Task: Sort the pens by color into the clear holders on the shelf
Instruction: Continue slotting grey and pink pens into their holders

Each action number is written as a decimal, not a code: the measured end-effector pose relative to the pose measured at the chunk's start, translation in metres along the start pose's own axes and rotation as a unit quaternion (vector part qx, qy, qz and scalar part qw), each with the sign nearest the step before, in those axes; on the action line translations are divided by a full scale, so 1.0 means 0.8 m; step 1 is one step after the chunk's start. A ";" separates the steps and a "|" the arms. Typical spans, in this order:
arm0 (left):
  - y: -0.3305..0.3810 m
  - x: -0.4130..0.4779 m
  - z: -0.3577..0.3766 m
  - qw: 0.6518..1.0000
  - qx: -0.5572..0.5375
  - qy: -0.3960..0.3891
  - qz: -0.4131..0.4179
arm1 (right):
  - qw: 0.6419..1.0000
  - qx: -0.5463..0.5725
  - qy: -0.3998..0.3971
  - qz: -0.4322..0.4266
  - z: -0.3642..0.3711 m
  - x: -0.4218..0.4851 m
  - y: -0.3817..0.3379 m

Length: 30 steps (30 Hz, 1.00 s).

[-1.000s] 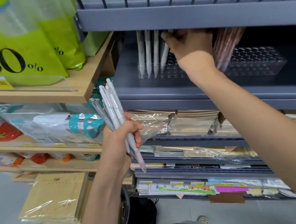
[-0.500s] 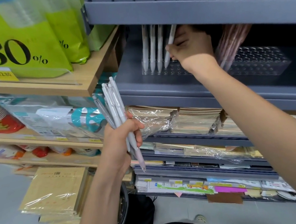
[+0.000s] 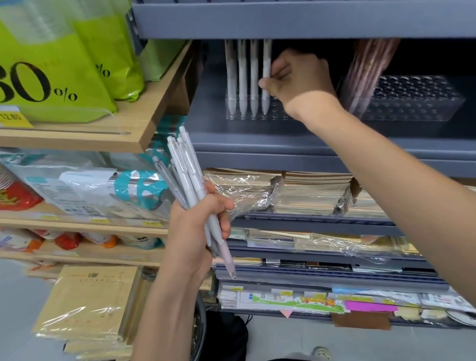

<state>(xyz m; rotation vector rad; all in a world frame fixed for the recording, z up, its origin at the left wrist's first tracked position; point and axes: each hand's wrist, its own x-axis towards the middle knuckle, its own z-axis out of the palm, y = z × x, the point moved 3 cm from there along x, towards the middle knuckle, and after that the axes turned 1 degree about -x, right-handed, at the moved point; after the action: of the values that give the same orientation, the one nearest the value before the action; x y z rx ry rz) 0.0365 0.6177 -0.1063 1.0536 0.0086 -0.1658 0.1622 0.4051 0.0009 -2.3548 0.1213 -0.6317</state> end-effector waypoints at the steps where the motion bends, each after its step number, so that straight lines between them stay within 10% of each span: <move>1: -0.001 -0.001 -0.001 1.000 0.001 0.003 0.003 | 1.000 0.005 -0.001 0.002 0.000 0.001 0.000; 19: -0.006 -0.005 0.015 0.999 -0.034 0.033 0.012 | 0.979 0.198 -0.008 0.044 -0.051 -0.078 0.012; 30: -0.014 0.007 0.072 0.995 -0.058 0.073 0.042 | 0.910 0.277 -0.268 0.154 -0.033 -0.269 0.037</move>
<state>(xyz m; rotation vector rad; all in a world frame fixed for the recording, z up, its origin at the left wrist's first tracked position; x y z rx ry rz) 0.0362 0.5621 -0.0877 0.9465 0.1058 -0.0112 -0.0365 0.4205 -0.0890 -1.8149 0.0518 0.1429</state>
